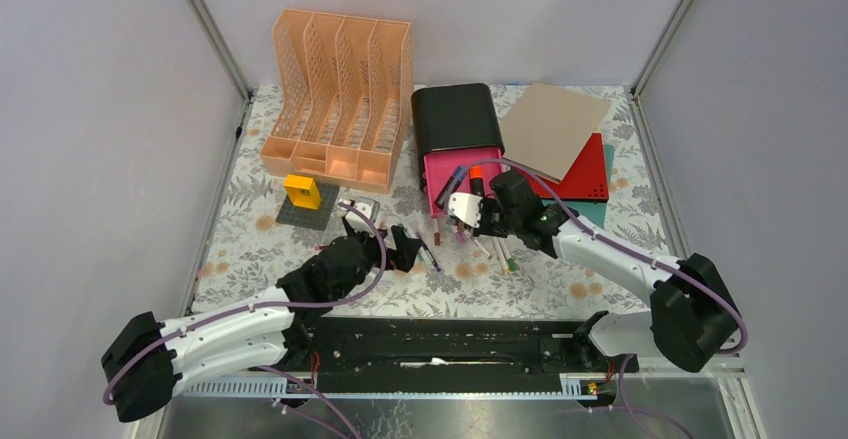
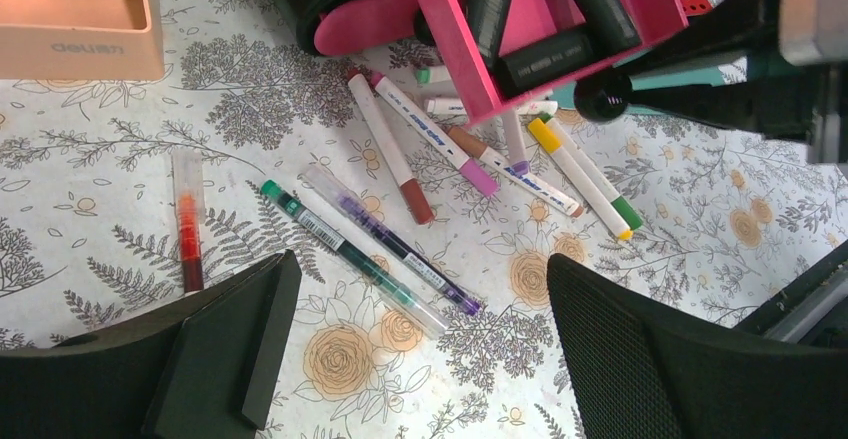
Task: Organize the desk
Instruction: Close the drawer in the storage box.
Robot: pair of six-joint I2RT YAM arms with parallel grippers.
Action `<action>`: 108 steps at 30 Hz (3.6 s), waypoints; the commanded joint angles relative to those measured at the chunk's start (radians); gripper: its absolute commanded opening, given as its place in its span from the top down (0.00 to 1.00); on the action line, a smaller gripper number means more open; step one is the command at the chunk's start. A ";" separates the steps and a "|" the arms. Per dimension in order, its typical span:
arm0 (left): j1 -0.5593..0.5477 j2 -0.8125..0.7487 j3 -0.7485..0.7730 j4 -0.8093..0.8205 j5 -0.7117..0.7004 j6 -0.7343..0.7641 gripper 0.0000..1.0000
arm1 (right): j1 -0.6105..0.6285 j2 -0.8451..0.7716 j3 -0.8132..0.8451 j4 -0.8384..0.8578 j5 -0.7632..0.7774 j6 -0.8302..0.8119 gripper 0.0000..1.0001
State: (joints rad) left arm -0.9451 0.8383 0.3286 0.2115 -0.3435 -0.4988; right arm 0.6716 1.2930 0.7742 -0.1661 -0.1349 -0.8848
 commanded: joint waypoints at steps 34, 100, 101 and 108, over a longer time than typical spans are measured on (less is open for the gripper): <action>0.005 -0.092 -0.048 0.033 0.032 -0.044 0.01 | 0.003 0.139 0.319 -0.207 -0.226 -0.081 0.48; 0.005 -0.072 -0.065 0.049 0.036 -0.072 0.01 | -0.079 0.508 0.615 0.202 0.171 0.245 0.14; 0.006 -0.071 -0.065 0.050 0.037 -0.072 0.01 | -0.081 0.511 0.628 0.188 0.160 0.266 0.11; 0.005 -0.076 -0.062 0.054 0.038 -0.070 0.01 | -0.105 0.461 0.681 0.017 -0.011 0.300 0.00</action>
State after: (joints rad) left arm -0.9436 0.7719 0.2699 0.2188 -0.3172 -0.5594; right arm 0.5896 1.8061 1.3960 -0.0650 -0.0235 -0.6296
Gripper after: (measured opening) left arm 0.987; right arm 0.985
